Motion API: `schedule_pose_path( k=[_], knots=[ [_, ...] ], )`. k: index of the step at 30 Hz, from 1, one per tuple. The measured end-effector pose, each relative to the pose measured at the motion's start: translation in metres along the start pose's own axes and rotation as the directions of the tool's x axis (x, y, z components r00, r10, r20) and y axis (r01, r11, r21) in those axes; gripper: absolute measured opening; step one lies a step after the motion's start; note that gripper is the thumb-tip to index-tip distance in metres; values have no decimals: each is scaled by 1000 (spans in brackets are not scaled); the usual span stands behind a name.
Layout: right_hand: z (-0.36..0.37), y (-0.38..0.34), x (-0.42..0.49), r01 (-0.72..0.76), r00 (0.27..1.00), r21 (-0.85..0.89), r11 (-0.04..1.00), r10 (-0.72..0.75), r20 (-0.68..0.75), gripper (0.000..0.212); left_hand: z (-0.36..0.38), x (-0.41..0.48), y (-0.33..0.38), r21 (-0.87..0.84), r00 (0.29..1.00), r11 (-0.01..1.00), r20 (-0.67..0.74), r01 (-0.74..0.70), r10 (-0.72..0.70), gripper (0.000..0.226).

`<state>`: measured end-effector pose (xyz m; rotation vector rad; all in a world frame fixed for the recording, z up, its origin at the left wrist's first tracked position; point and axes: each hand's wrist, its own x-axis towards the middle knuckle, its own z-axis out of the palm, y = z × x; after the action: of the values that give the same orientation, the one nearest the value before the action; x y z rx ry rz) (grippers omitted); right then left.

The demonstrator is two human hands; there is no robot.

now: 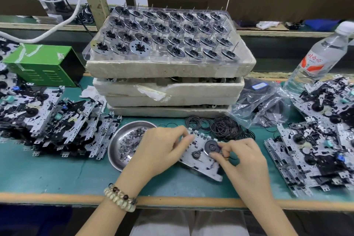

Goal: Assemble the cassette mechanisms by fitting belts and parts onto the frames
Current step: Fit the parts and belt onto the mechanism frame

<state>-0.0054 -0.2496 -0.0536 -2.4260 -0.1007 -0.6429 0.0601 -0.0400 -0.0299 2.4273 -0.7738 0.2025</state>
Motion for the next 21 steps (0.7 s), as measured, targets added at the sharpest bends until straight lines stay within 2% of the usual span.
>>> schedule_pose_path(
  k=[2, 4, 7, 9, 12, 15, 18, 21],
  knots=[
    [3, 5, -2, -76, 996, 33, 997, 78, -39, 37, -2, -3, 4, -144, 986, 987, 158, 78, -55, 35],
    [7, 6, -5, -105, 992, 57, 993, 109, -68, 36, 0, -1, 7, -84, 974, 989, 200, 121, -102, 32],
    [13, 2, -11, -116, 982, 38, 992, 121, -144, 31, 4, 15, 14, 101, 985, 980, -15, 174, -173, 30],
    [18, -1, -15, -121, 974, -12, 993, 116, -192, 29, 12, 29, 25, 108, 986, 983, -94, 147, -137, 26],
    [23, -6, -19, -141, 968, -74, 987, 121, -220, 30, 27, 45, 38, 50, 991, 991, 48, 121, -124, 22],
    [20, -11, -22, -151, 970, -110, 982, 126, -208, 31, 33, 53, 39, 6, 970, 986, 175, 169, -167, 16],
    [22, -26, -28, -151, 971, -94, 984, 130, -200, 22, 34, 58, 37, -70, 958, 976, 217, 206, -186, 15],
    [32, -46, -37, -133, 981, -14, 991, 129, -146, 26, 35, 60, 35, -116, 952, 966, 235, 229, -198, 16]
  ],
)
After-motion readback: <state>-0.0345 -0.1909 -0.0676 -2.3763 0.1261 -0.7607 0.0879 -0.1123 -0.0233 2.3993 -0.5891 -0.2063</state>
